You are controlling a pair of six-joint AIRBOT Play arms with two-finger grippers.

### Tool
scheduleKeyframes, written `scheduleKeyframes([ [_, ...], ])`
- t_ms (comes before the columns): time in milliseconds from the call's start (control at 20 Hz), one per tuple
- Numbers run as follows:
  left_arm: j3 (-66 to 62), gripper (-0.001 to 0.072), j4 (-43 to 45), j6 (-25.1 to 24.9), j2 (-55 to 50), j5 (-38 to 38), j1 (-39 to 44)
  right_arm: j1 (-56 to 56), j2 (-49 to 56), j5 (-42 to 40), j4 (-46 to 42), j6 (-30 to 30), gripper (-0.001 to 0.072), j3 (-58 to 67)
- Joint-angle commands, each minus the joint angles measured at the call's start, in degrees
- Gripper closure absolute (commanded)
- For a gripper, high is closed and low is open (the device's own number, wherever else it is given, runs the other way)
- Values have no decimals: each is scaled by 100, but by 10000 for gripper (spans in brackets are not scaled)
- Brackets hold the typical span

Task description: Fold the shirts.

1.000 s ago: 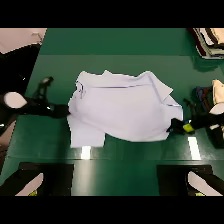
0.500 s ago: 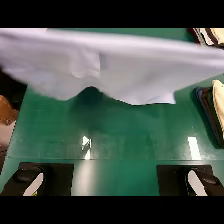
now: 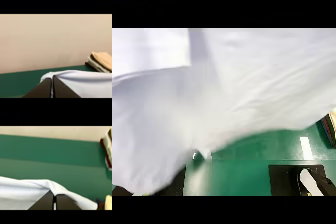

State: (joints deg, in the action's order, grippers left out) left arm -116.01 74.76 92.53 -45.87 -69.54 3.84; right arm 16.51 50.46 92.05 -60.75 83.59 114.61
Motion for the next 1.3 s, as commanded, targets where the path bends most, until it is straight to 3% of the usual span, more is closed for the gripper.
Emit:
scheduleKeyframes([
  [0, 579, 686, 192, -7, -916, -603, -7, -101, 730, 496, -79, 188, 696, -527],
  [150, 1641, 685, 109, -98, -1950, -981, -7, -750, 1639, 562, -584, 188, 696, -1504],
  [250, 2299, 685, 109, -192, -2658, -933, -7, -1261, 2424, 538, -1126, 186, 696, -2039],
  [400, 2723, 684, 109, -334, -3731, -695, -7, -1657, 3683, 129, -1279, 181, 696, -2299],
  [700, 2297, 685, 87, -452, -4599, 1145, -7, -1786, 5327, -614, -1274, 122, 696, -737],
  [850, 2031, 685, 87, -448, -4597, 1469, -7, -1786, 5528, -719, -1279, 20, 696, 15],
  [950, 1882, 685, 87, -448, -4597, 1014, -7, -1786, 5449, -601, -1290, -173, 696, 168],
  [1100, 1991, 686, 105, -450, -4559, -52, -2, -1786, 4955, -699, -1419, -181, 696, -581],
  [1250, 2924, 686, 138, -470, -4299, -13, 83, -1821, 4402, -964, -1644, -184, 696, -1812],
])
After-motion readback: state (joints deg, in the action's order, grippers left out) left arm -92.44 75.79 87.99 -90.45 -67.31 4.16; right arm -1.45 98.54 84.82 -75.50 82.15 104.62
